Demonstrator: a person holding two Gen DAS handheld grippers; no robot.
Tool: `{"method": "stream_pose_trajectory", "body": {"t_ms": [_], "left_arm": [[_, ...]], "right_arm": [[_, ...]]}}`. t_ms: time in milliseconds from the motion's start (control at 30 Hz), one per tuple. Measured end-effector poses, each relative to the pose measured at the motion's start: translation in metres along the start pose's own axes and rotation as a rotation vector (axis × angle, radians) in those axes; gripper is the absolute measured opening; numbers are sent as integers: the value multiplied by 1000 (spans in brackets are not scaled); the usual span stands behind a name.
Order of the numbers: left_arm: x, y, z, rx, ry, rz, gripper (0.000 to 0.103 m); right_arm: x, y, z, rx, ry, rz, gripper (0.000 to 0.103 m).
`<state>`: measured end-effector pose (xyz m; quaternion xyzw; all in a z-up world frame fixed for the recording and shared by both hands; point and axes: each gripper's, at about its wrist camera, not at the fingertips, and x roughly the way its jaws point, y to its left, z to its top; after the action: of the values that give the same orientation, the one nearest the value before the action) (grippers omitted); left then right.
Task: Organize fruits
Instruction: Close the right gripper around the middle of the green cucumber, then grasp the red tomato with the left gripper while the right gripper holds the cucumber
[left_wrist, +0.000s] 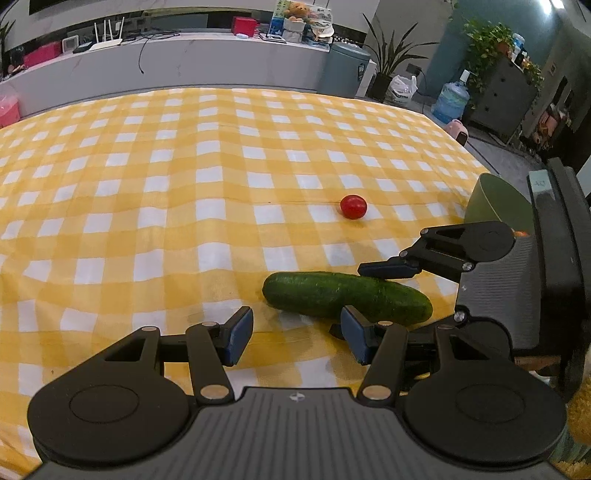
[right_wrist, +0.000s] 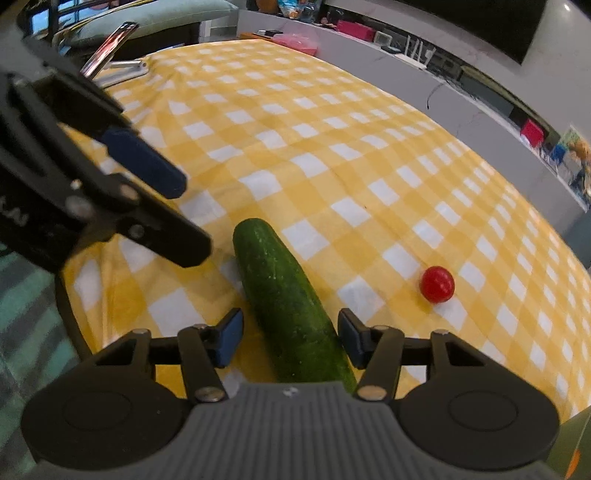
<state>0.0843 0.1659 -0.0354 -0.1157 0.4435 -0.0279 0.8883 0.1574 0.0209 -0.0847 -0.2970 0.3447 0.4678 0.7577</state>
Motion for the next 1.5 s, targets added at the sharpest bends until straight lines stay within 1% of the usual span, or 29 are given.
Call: {"method": "stream_pose_trajectory", "body": {"t_ms": [100, 233, 300, 367, 467, 633, 767, 900, 1033, 1167, 1233, 1333, 1500], "left_arm": [[0, 1, 0, -5, 3, -2, 65], [-1, 1, 0, -8, 4, -2, 65], [-1, 1, 1, -8, 5, 0, 65], [-2, 0, 1, -6, 7, 1, 65], [-2, -1, 2, -6, 4, 3, 65], [0, -8, 7, 7, -13, -2, 65], [0, -22, 14, 41, -48, -18, 65], [4, -39, 23, 84, -100, -48, 65], [20, -52, 35, 129, -133, -87, 64], [48, -60, 48, 153, -129, -88, 61], [62, -61, 54, 151, -120, -90, 60], [82, -58, 60, 142, -105, -120, 60], [111, -52, 66, 139, -82, -115, 59]], "right_arm": [[3, -6, 0, 37, 0, 3, 51], [2, -3, -1, 15, -5, -6, 49], [2, -2, 0, 27, -3, -19, 49], [2, -2, 0, 51, -4, -51, 46], [-3, -12, -5, 160, -15, -55, 43], [-16, -31, -25, 343, -41, -61, 42], [-32, -46, -45, 501, -92, -87, 41], [-47, -61, -63, 672, -161, -138, 41], [-53, -70, -70, 767, -197, -208, 41], [-51, -76, -67, 813, -186, -284, 41], [-47, -80, -66, 836, -189, -294, 41], [-42, -88, -67, 849, -190, -293, 41], [-36, -97, -69, 860, -186, -304, 40]]}}
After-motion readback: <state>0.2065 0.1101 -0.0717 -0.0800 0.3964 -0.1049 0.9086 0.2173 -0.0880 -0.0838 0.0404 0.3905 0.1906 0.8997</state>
